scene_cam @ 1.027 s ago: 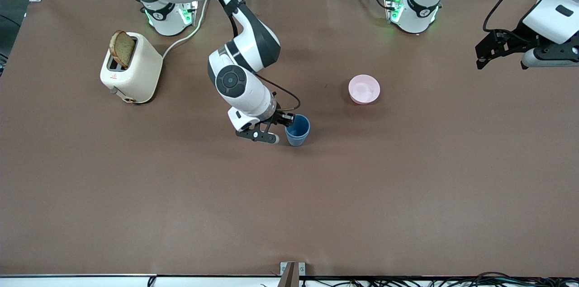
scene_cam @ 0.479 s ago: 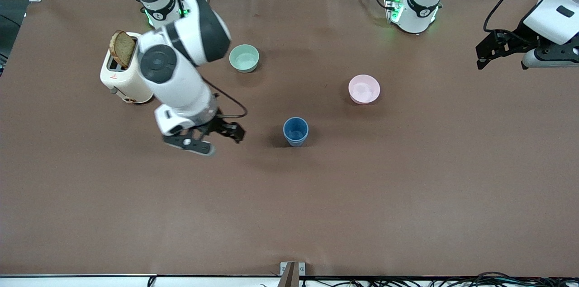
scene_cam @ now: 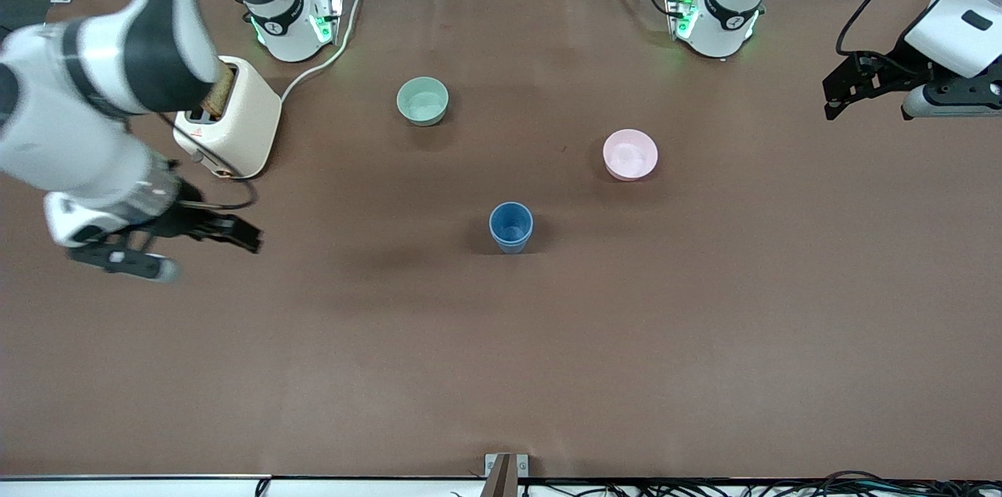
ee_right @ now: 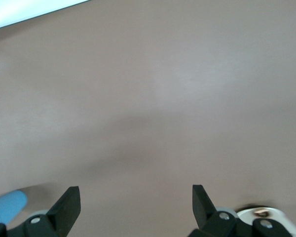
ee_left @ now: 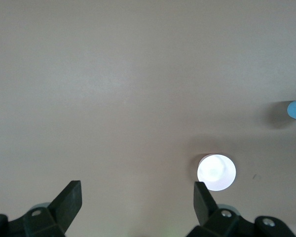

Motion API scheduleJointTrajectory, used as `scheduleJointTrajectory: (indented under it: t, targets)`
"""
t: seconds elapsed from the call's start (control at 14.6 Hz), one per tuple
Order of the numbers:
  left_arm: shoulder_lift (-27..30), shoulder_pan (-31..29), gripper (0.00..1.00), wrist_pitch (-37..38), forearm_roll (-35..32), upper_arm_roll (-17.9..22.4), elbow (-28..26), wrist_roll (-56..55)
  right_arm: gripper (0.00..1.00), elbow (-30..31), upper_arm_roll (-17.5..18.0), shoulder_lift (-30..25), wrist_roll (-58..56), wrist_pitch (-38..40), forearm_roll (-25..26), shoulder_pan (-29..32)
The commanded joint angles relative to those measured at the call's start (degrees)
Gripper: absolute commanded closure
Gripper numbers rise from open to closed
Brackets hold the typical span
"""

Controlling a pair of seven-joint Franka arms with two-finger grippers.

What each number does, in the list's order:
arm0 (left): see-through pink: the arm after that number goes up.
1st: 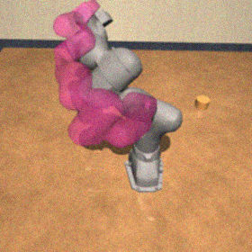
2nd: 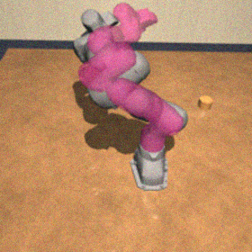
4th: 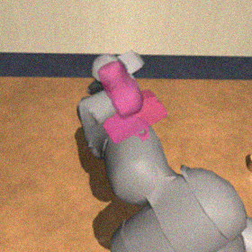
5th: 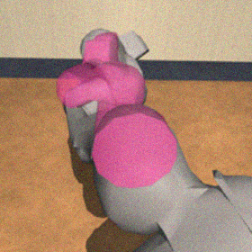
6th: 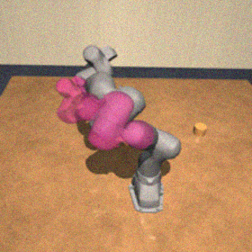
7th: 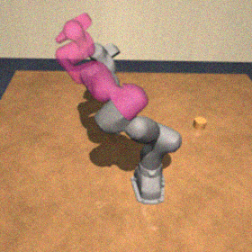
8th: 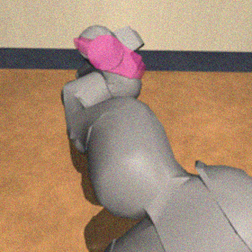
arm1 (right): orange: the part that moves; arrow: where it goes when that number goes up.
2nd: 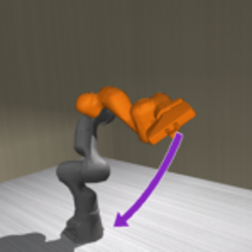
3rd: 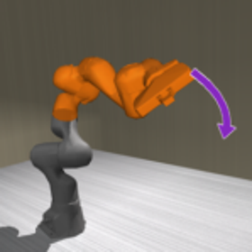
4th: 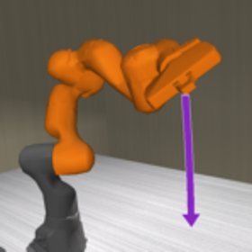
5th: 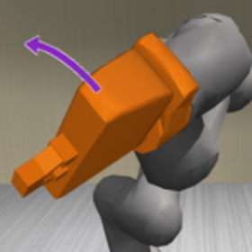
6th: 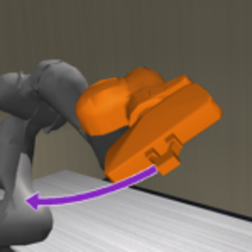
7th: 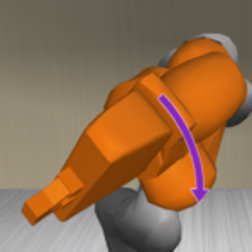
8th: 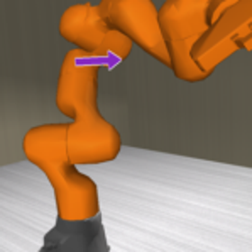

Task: Stack blue cups with both arms

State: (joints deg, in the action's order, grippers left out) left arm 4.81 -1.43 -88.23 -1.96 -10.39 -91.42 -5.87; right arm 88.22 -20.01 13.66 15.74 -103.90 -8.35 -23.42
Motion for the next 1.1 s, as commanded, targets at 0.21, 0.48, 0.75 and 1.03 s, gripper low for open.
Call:
scheduleJointTrajectory:
  t: [0.21,0.48,0.75,1.03]
  targets:
    - [-0.77,-0.42,0.00,1.13,0.03,-0.16,1.15,0.77,0.00,2.40,0.94,-7.85,-10.80,5.45,6.67,7.33]
    - [-0.77,-0.24,0.00,1.22,-0.06,-0.25,1.15,0.68,0.00,-4.79,1.03,-7.77,-15.65,12.39,9.39,11.29]
    - [-0.68,-0.33,0.00,1.13,0.03,-0.25,2.12,0.77,0.00,-8.15,1.29,-7.95,-15.39,16.01,8.70,11.12]
    - [-0.68,-0.42,0.00,1.57,0.03,-0.25,2.30,0.77,0.00,-8.24,1.20,-8.47,-15.65,18.74,8.61,11.20]
